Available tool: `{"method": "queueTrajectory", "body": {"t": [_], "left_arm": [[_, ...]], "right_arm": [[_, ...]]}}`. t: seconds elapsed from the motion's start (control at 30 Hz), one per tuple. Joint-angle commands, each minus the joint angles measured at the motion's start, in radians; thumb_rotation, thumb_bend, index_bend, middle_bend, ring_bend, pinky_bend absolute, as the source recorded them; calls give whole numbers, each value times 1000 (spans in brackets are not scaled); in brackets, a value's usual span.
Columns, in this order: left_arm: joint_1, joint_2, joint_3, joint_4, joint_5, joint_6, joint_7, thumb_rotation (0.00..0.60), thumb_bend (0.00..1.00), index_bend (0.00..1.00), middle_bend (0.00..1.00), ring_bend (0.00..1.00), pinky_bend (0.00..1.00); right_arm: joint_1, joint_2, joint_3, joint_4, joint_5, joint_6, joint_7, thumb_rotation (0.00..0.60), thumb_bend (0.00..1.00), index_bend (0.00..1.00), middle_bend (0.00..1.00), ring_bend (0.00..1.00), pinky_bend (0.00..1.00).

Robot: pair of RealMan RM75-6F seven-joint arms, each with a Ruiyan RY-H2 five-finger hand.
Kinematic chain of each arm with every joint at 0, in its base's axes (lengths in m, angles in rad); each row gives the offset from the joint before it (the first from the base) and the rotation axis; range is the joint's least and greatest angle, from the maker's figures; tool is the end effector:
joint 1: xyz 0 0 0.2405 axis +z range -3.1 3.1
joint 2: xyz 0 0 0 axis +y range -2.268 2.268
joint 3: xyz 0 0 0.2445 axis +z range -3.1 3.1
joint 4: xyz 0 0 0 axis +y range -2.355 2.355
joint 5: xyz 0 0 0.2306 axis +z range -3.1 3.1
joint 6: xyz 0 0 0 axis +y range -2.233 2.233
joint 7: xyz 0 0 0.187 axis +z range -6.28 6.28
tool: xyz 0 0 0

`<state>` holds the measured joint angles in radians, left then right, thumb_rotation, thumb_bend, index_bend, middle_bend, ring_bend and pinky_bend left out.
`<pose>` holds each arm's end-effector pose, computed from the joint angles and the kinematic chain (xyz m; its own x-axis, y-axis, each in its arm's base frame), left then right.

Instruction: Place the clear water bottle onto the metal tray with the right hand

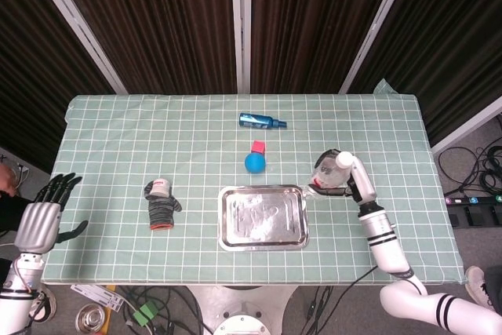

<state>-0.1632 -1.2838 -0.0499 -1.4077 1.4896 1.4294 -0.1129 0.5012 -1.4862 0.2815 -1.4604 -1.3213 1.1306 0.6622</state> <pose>-0.3204 0.2522 0.0940 0.3270 0.0281 0.9446 0.9440 -0.0553 -0.3252 -0.1819 -0.3754 0.0221 -0.4859 -0.2083 0.8488 -0.8478 -0.1238 -0.5157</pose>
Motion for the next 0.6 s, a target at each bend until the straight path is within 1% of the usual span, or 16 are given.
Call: {"method": "queueTrajectory", "body": {"t": [0.03, 0.1, 0.17, 0.23, 0.33, 0.37, 0.4, 0.47, 0.57, 0.6], "left_arm": [[-2, 2, -3, -3, 0, 1, -2, 600, 233, 162, 180, 87, 190], [-4, 4, -5, -6, 2, 2, -3, 600, 233, 162, 180, 87, 190], [-3, 7, -4, -7, 3, 2, -3, 600, 233, 162, 180, 87, 190], [-1, 8, -2, -7, 2, 1, -4, 600, 233, 163, 180, 87, 191], [3, 6, 4, -10, -2, -2, 1, 600, 234, 163, 180, 87, 190], [4, 6, 5, -12, -2, -2, 3, 600, 234, 162, 180, 87, 190], [4, 6, 4, -12, -4, -3, 4, 600, 233, 162, 180, 87, 190], [2, 2, -2, -9, -8, -3, -2, 600, 233, 163, 180, 87, 190], [0, -5, -6, 3, -12, -5, -15, 600, 233, 162, 180, 87, 190], [0, -5, -4, 5, -12, -8, -17, 600, 233, 162, 180, 87, 191]], "right_arm": [[-20, 5, -10, 45, -10, 30, 25, 600, 164, 852, 688, 548, 587], [-30, 20, -6, 14, -19, 53, 17, 600, 164, 851, 688, 548, 587], [-15, 8, -6, 2, -7, 25, 7, 600, 165, 850, 688, 548, 587], [23, -30, 3, 7, 6, -19, -10, 600, 165, 849, 688, 548, 587], [106, -122, 31, 47, 29, -87, -61, 600, 165, 848, 688, 548, 587], [120, -140, 40, 46, 38, -95, -72, 600, 165, 847, 687, 548, 587], [117, -138, 41, 35, 37, -84, -80, 600, 165, 844, 685, 548, 587], [74, -88, 26, 11, 1, -12, -112, 600, 165, 840, 683, 548, 587], [-33, 23, 5, -26, -8, 88, -71, 600, 165, 840, 682, 549, 587], [-60, 45, 1, -31, -3, 111, -59, 600, 165, 840, 682, 548, 587]]}}
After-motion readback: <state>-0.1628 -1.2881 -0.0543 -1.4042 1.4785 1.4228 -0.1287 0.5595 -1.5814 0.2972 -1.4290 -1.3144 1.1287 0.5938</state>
